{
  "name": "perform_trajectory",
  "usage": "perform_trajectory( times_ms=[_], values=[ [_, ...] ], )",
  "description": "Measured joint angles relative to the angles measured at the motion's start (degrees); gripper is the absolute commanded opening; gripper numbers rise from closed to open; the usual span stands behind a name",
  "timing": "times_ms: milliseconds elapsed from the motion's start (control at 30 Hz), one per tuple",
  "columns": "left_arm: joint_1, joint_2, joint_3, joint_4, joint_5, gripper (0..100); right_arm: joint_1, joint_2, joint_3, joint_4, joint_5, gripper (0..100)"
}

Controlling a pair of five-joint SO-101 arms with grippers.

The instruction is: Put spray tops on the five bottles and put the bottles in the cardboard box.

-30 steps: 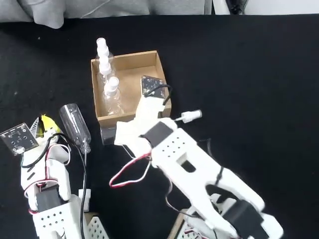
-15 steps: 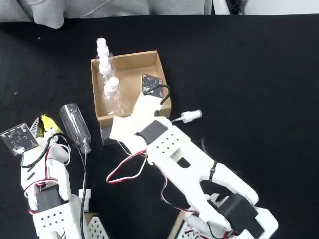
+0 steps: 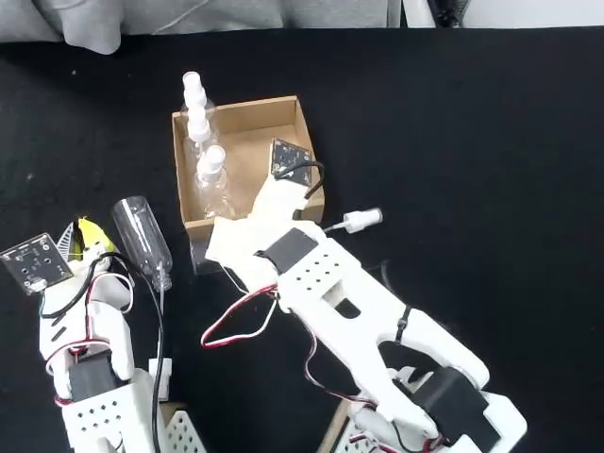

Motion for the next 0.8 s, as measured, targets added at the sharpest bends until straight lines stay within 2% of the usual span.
perform_trajectory(
  times_ms=[400, 800],
  values=[
    [0.0, 0.0, 0.0, 0.0, 0.0, 3, 0.0, 0.35, 0.0, -2.46, 0.0, 35.0],
    [0.0, 0.0, 0.0, 0.0, 0.0, 3, 0.0, 11.69, -5.71, -2.46, 0.0, 35.0]
  ],
)
